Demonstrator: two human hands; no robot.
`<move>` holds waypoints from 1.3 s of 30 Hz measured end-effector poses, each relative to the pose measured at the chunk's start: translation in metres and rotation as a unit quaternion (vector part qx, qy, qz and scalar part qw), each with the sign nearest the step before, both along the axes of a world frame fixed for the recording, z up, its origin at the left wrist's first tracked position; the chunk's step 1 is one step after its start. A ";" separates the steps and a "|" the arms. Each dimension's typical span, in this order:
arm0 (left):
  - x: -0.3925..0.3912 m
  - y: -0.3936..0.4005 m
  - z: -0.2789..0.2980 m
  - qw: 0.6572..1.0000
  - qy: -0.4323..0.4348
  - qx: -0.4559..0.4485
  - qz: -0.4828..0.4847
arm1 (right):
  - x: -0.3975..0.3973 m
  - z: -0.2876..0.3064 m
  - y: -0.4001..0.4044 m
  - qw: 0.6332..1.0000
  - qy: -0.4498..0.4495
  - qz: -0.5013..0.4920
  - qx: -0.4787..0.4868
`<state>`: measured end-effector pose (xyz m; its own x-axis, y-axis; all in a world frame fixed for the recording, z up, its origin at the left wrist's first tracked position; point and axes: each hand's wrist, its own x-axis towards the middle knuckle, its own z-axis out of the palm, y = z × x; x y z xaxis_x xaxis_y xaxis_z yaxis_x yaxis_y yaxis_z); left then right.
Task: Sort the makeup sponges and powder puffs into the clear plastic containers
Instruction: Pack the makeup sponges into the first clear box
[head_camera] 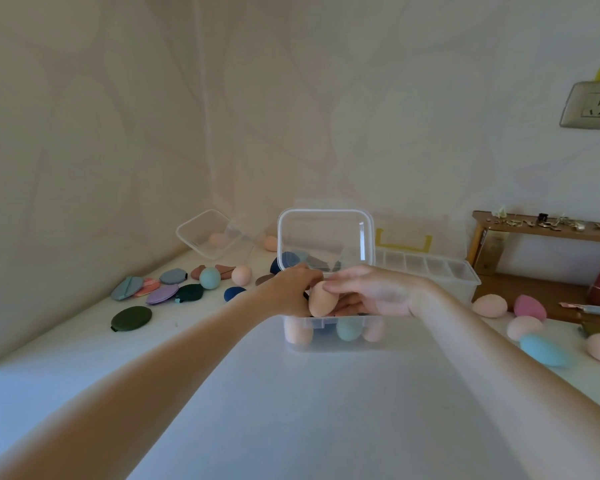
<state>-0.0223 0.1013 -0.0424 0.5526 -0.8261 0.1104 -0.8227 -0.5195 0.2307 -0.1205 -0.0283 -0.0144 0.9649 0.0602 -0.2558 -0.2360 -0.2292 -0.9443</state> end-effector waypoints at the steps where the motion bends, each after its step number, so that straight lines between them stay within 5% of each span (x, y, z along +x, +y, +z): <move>1: 0.002 0.001 0.000 1.000 0.000 -0.003 0.002 | 0.001 0.000 -0.002 1.000 0.006 0.007 0.000; 13: 0.011 0.007 0.000 0.998 0.055 -0.032 -0.017 | 0.022 0.005 0.001 0.979 0.028 0.031 -0.201; 18: 0.008 0.009 0.002 0.996 0.072 -0.049 -0.017 | 0.025 0.002 0.014 0.905 -0.014 0.076 -0.418; 21: 0.006 0.011 0.000 0.995 0.069 -0.074 -0.008 | 0.026 -0.004 0.021 0.881 -0.031 0.083 -0.464; 26: 0.002 0.012 -0.001 0.997 0.023 -0.074 -0.011 | 0.023 -0.002 0.013 0.911 0.003 0.075 -0.405; 32: -0.003 0.022 0.010 0.971 0.129 -0.199 -0.007 | 0.016 0.004 -0.007 0.992 0.012 0.039 -0.119; 39: -0.010 0.020 0.010 0.985 0.148 -0.074 -0.045 | 0.006 0.004 -0.018 0.995 -0.044 -0.046 -0.073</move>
